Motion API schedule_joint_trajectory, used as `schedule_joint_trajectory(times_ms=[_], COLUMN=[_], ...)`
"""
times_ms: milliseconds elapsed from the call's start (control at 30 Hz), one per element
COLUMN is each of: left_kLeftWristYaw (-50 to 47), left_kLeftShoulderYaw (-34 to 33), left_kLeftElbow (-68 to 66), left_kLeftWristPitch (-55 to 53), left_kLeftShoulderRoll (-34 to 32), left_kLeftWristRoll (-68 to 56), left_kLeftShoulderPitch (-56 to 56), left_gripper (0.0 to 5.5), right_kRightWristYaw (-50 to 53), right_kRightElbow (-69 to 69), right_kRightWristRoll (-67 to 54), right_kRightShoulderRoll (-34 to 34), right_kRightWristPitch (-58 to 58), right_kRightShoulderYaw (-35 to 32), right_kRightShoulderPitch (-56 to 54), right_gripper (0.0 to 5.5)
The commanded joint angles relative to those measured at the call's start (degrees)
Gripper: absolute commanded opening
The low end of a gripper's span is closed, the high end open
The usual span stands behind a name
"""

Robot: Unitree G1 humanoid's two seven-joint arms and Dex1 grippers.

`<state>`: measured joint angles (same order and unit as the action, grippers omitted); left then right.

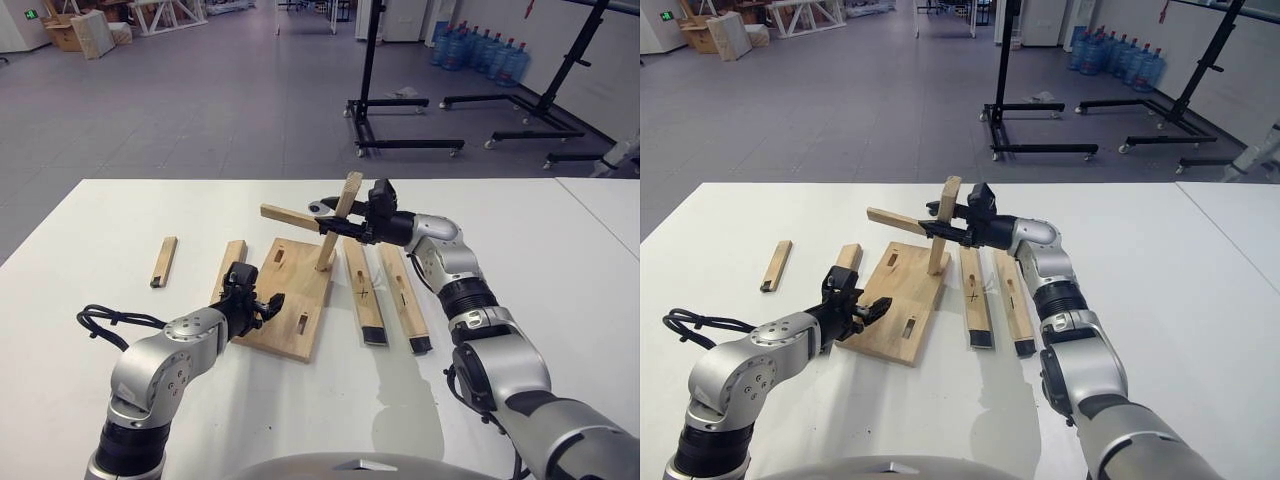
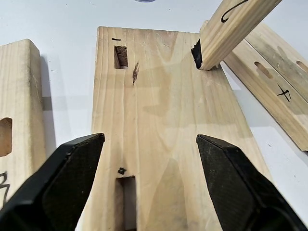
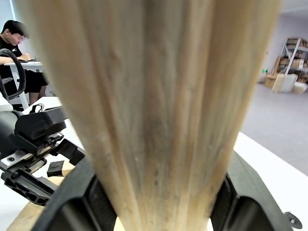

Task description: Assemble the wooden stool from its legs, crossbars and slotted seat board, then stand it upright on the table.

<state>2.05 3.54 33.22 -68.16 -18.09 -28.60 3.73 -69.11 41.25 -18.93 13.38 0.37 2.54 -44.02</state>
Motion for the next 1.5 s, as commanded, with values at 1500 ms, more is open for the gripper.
schedule_joint_trajectory(times_ms=[1500], left_kLeftWristYaw=[11.5], left_kLeftShoulderYaw=[-8.0], left_kLeftElbow=[1.7], left_kLeftWristPitch=[0.2], left_kLeftShoulderRoll=[-4.1], left_kLeftWristRoll=[-1.3], left_kLeftShoulderPitch=[8.3], left_gripper=[3.5], right_kRightWristYaw=[2.5], right_kRightElbow=[-23.8], right_kRightWristRoll=[2.3], right_kRightShoulderRoll=[16.1], right_kRightWristPitch=[31.7], right_kRightShoulderYaw=[5.1], right_kRightShoulderPitch=[15.7], right_gripper=[3.45])
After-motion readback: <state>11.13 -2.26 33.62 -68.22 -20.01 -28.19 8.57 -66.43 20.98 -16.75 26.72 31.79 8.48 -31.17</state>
